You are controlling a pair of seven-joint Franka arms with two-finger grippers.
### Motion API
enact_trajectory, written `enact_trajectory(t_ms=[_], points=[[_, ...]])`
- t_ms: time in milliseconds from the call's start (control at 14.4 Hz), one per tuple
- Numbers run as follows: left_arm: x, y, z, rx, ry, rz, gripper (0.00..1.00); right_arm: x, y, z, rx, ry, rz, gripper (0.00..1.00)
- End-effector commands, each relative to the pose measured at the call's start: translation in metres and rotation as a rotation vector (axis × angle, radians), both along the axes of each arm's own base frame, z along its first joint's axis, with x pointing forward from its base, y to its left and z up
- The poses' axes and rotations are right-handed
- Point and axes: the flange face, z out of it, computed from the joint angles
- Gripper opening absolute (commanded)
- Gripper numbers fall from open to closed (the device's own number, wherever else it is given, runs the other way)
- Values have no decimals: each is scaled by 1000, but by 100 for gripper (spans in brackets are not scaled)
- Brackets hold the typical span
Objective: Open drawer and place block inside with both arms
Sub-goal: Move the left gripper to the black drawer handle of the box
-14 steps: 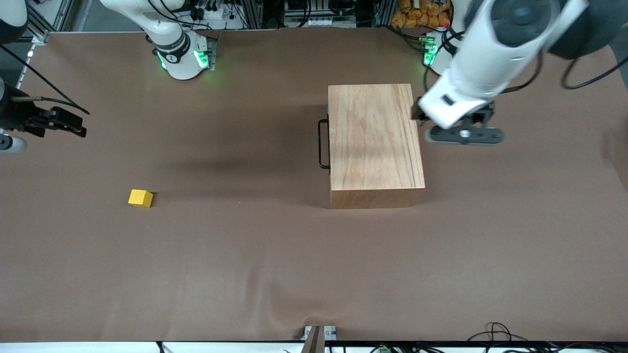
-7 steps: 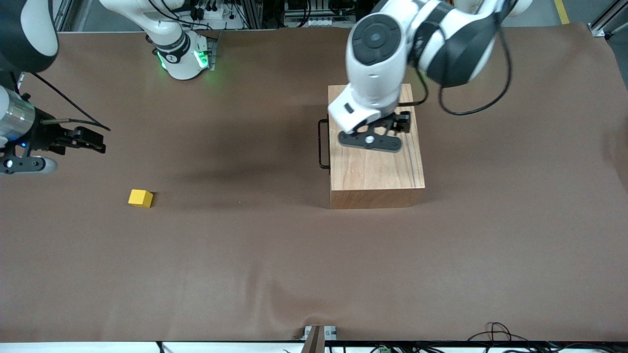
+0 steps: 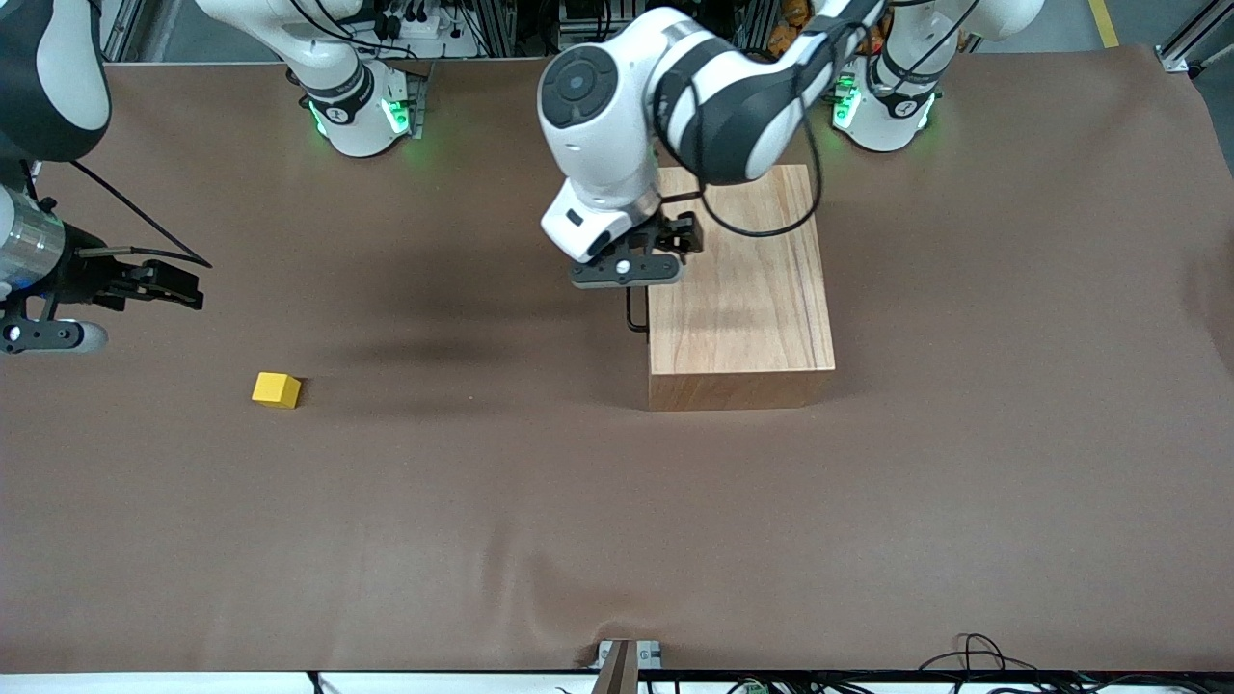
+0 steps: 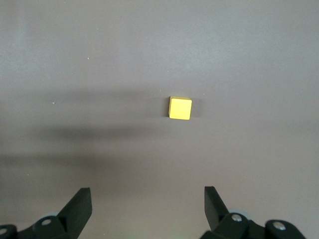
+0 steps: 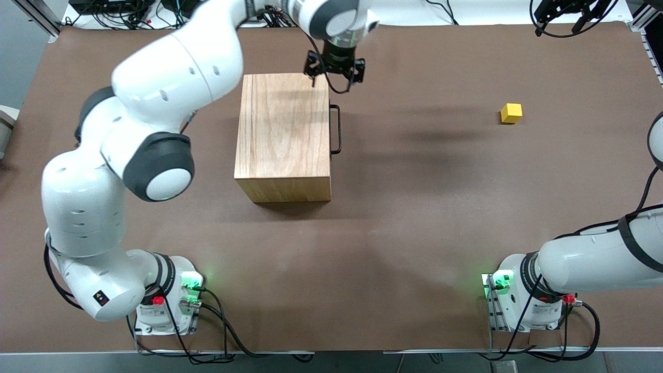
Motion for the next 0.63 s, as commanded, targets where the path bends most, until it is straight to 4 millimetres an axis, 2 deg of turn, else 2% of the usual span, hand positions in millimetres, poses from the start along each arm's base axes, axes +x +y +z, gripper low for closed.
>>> enact_trajectory(t_ms=[0, 209, 348, 557], points=[[-5, -28, -23, 0, -54, 26, 100, 3, -3, 3, -5, -7, -6, 100], [-18, -50, -49, -11, -77, 70, 100, 1, -17, -2, -4, 5, -31, 100], [-23, -55, -54, -7, -78, 60, 100, -3, -17, -10, -3, 25, -31, 100], [-26, -58, -80, 26, -57, 54, 100, -5, -23, -17, -2, 37, -39, 100]])
